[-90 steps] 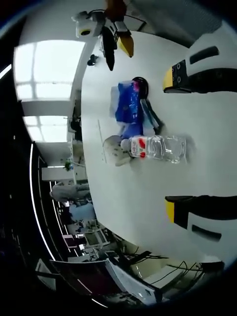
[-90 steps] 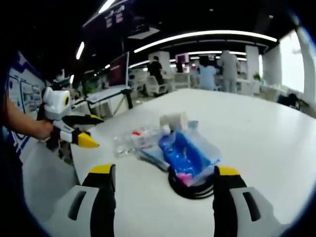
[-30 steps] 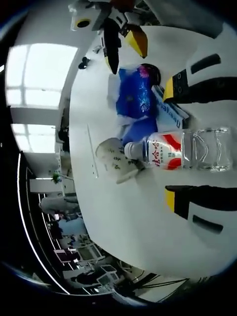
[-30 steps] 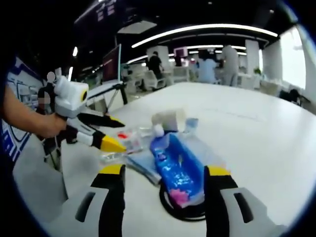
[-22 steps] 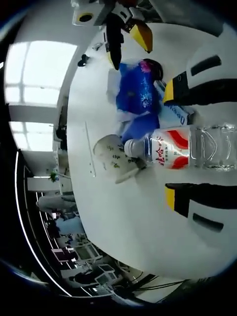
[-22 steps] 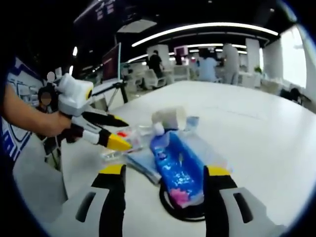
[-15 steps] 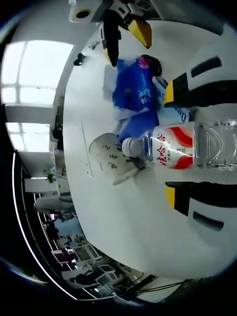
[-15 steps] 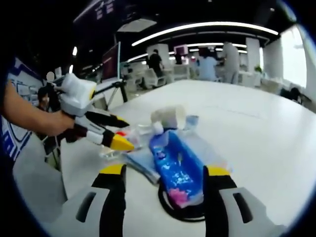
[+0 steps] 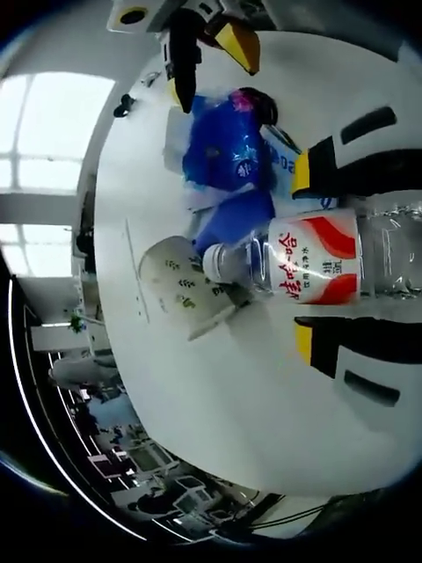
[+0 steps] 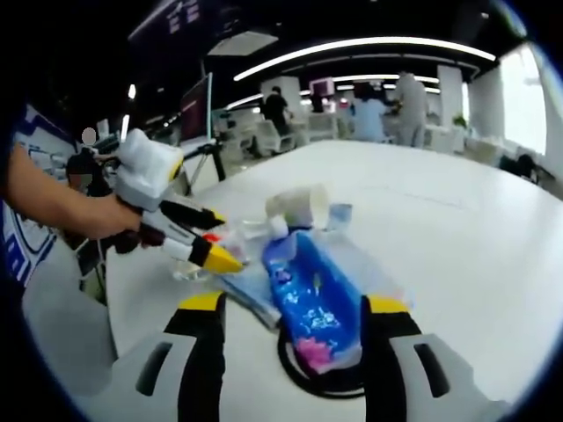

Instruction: Arrange the tabletop items into an orderly group along one side of the table until the central work area is clear of visible clutter.

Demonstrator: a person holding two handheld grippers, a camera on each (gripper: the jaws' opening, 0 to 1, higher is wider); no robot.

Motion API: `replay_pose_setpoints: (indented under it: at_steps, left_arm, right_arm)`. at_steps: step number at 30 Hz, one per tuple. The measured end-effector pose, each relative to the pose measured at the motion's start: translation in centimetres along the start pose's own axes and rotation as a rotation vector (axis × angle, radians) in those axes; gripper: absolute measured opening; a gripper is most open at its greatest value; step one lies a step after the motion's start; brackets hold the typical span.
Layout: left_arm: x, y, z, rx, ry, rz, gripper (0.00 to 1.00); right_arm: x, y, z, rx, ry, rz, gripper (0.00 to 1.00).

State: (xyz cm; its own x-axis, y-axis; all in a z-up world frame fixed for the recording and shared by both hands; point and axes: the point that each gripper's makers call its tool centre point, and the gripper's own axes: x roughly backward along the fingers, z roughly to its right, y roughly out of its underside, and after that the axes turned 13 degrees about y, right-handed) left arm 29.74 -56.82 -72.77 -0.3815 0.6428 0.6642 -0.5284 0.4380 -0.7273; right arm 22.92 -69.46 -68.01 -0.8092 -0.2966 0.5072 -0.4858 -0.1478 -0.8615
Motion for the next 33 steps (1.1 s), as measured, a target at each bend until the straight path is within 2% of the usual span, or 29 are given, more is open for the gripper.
replay_pose_setpoints:
  at_steps: [2, 9, 12, 17, 27, 33]
  left_arm:
    - [-0.2, 0.3, 0.1, 0.001, 0.007, -0.017, 0.44]
    - [-0.2, 0.1, 0.0, -0.016, -0.008, -0.013, 0.44]
    - [0.3, -0.7, 0.0, -0.002, -0.012, 0.011, 0.38]
    - [0.2, -0.4, -0.1, 0.003, -0.001, 0.005, 0.37]
    - [1.2, 0.0, 0.6, -0.044, 0.001, -0.003, 0.36]
    - [2.2, 0.2, 1.3, -0.072, 0.019, 0.022, 0.36]
  right_arm:
    - [-0.1, 0.0, 0.0, 0.004, 0.0, -0.002, 0.59]
    - [-0.1, -0.3, 0.0, 0.001, 0.001, 0.002, 0.57]
    - [-0.2, -0.2, -0.2, 0.003, -0.002, -0.001, 0.57]
    - [-0.2, -0.3, -0.5, 0.007, -0.008, -0.001, 0.57]
    - [-0.2, -0.8, -0.8, -0.007, -0.016, 0.002, 0.55]
    - [-0.6, -1.6, -2.0, -0.027, -0.06, 0.002, 0.51]
